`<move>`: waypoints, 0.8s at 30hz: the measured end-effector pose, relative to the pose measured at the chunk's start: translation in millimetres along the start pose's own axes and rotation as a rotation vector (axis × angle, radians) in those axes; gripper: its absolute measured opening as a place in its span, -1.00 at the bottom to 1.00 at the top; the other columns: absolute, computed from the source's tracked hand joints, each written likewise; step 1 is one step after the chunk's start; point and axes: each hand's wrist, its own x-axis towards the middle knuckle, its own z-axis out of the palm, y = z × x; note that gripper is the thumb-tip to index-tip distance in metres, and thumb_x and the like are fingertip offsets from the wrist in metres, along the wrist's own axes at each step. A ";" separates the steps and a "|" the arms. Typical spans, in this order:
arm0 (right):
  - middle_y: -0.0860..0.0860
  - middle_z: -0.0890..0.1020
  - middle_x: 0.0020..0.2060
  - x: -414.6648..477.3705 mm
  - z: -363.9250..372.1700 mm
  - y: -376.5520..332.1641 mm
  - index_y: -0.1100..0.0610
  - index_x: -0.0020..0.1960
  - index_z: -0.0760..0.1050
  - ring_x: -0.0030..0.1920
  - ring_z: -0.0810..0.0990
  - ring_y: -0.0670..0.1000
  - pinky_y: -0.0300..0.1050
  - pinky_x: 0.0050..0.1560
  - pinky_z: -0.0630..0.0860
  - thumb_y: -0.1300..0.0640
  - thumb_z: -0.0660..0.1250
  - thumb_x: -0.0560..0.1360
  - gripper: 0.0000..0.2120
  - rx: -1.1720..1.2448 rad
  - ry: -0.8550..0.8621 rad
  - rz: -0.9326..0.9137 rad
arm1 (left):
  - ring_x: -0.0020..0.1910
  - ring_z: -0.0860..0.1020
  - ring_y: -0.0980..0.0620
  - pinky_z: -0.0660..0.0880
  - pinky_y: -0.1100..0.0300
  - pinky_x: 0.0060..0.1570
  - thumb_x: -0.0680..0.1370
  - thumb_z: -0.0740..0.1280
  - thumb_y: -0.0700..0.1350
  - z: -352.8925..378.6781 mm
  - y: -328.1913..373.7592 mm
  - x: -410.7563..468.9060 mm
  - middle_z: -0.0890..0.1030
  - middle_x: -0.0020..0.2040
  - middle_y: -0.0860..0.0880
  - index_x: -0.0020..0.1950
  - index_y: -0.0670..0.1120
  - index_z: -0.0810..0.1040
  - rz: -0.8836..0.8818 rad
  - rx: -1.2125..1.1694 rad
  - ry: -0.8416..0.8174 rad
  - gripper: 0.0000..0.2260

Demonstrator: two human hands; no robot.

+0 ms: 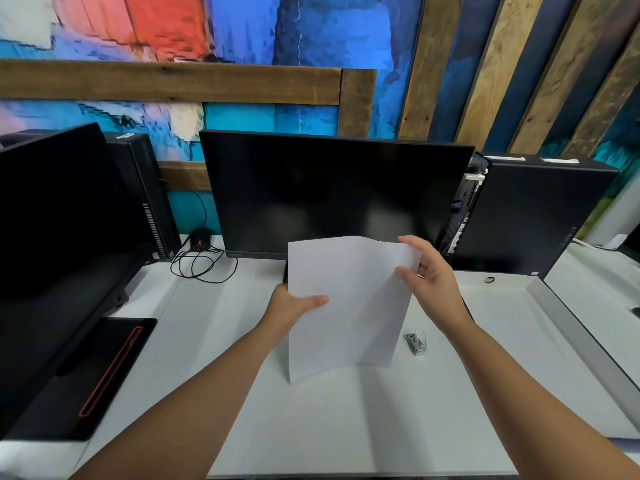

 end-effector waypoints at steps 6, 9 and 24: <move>0.04 0.56 0.19 1.4 1.4 3.1 -0.13 0.22 0.45 0.12 0.59 0.08 -0.09 0.03 0.59 0.35 0.27 0.49 -0.54 0.003 0.007 0.001 | -0.03 0.64 -0.04 0.55 0.11 0.02 0.38 0.53 -0.20 3.5 -3.4 1.5 0.67 -0.04 -0.06 0.04 -0.12 0.60 0.012 0.005 0.010 -0.73; 0.05 0.58 0.17 9.7 -2.6 -2.3 -0.14 0.31 0.39 0.13 0.60 0.01 -0.10 0.14 0.56 0.33 0.29 0.50 -0.50 0.023 0.031 -0.015 | -0.06 0.65 -0.02 0.56 0.09 0.04 0.40 0.52 -0.19 3.2 3.2 6.8 0.68 -0.08 -0.03 0.00 -0.09 0.61 0.028 0.012 0.002 -0.78; 0.08 0.60 -0.16 0.2 -30.7 134.1 0.20 0.10 0.53 -0.11 0.53 0.09 0.02 -0.03 0.49 0.29 0.37 0.41 -0.73 -0.258 0.017 0.767 | 0.02 0.65 -0.10 0.56 -0.03 0.12 0.37 0.54 -0.17 2.4 -28.4 20.2 0.69 0.03 -0.09 0.12 -0.15 0.62 -0.150 0.037 -0.005 -0.65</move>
